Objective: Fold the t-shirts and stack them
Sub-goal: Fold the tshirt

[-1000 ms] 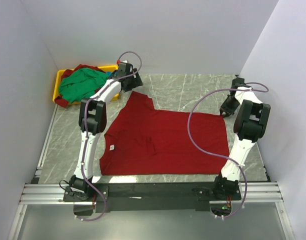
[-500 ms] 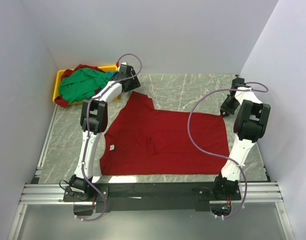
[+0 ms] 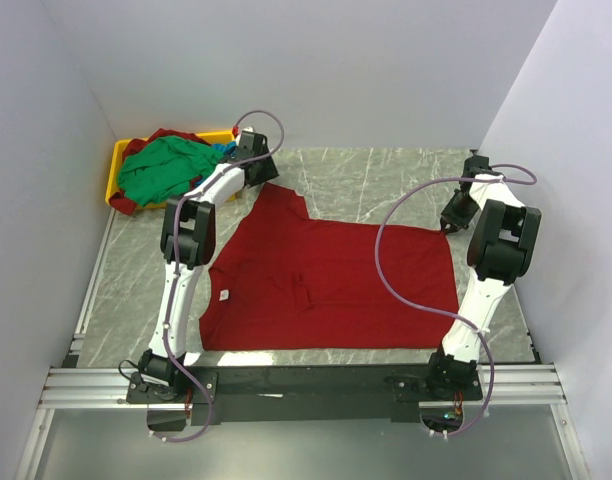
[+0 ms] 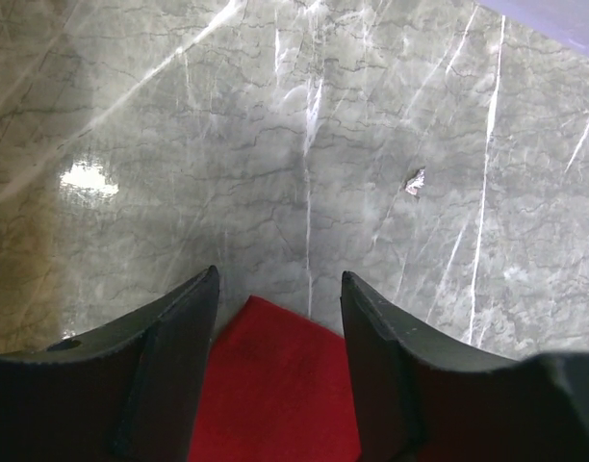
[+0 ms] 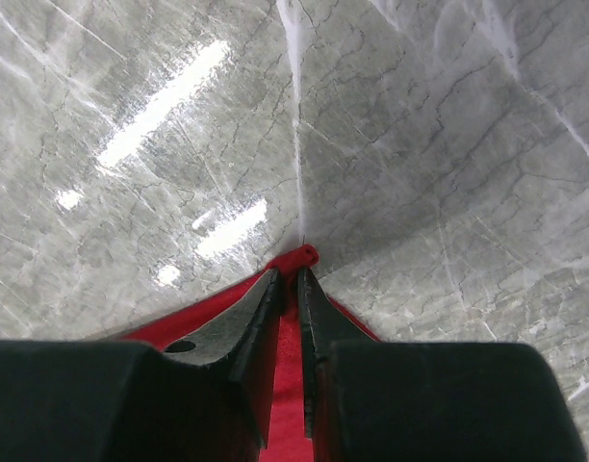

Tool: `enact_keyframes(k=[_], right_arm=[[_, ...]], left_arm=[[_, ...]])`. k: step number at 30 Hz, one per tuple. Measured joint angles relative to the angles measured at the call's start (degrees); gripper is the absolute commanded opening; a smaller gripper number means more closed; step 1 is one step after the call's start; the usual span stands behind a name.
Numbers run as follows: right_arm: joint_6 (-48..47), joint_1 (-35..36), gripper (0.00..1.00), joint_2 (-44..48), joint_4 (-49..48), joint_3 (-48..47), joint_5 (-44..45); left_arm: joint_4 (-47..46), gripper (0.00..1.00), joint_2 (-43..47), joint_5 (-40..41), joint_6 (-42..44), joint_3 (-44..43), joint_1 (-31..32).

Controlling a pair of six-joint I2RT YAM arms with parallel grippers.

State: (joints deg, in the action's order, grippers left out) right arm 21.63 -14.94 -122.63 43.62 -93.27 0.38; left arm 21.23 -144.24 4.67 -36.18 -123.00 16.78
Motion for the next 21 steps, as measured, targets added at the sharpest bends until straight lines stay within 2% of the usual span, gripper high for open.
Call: enact_keyframes(k=[11, 15, 21], right_arm=[[0.15, -0.02, 0.18, 0.90, -1.88, 1.77, -0.13], [0.15, -0.07, 0.18, 0.96, -2.10, 1.90, -0.26], [0.15, -0.07, 0.14, 0.98, -2.10, 1.90, -0.42]], left_arm=[[-0.55, 0.44, 0.52, 0.22, 0.33, 1.33, 0.39], [-0.52, 0.24, 0.52, 0.17, 0.63, 1.64, 0.96], [0.15, 0.07, 0.52, 0.15, 0.85, 1.81, 1.55]])
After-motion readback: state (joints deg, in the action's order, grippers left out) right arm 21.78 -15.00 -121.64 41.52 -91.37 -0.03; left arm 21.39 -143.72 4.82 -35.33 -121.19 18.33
